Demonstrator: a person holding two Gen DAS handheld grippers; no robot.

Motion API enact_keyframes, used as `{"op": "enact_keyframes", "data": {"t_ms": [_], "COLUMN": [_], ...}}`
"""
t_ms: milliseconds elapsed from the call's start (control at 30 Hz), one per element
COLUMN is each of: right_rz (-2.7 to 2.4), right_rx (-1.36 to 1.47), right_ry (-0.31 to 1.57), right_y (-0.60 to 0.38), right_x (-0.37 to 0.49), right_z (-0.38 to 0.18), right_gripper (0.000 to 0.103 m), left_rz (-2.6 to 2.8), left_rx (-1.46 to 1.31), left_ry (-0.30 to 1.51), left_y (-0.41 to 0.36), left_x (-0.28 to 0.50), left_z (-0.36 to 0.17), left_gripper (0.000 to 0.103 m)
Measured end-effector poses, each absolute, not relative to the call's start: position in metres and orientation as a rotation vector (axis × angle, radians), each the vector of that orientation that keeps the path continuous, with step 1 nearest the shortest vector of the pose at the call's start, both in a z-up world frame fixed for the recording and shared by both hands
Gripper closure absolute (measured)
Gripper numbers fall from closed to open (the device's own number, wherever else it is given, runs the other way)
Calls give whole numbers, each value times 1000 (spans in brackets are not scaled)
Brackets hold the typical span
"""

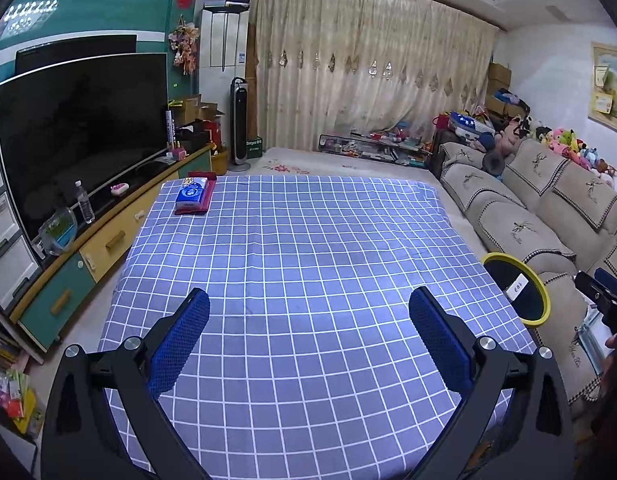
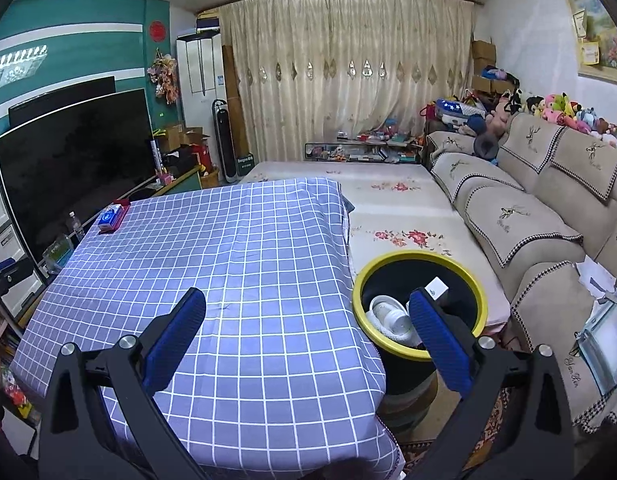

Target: Collect trash

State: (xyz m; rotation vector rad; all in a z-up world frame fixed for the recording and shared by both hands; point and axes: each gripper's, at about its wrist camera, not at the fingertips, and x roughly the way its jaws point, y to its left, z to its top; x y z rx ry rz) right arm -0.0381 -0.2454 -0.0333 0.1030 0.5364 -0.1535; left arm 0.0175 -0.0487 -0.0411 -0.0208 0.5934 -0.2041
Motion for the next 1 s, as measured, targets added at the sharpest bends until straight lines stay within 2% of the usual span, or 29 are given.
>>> {"op": "enact_keyframes", "data": {"t_ms": [1000], "right_rz": [-138], "right_rx": [103], "right_ry": [538], "right_y": [-237], "right_x": [-34], "right_z": [-34], "right_gripper": [6], "left_rz": [-199], "left_rx": [-26], "left_ry": [594], "left_y": [-46], "left_x": [13], "left_z": [-43], "left_gripper": [5]}}
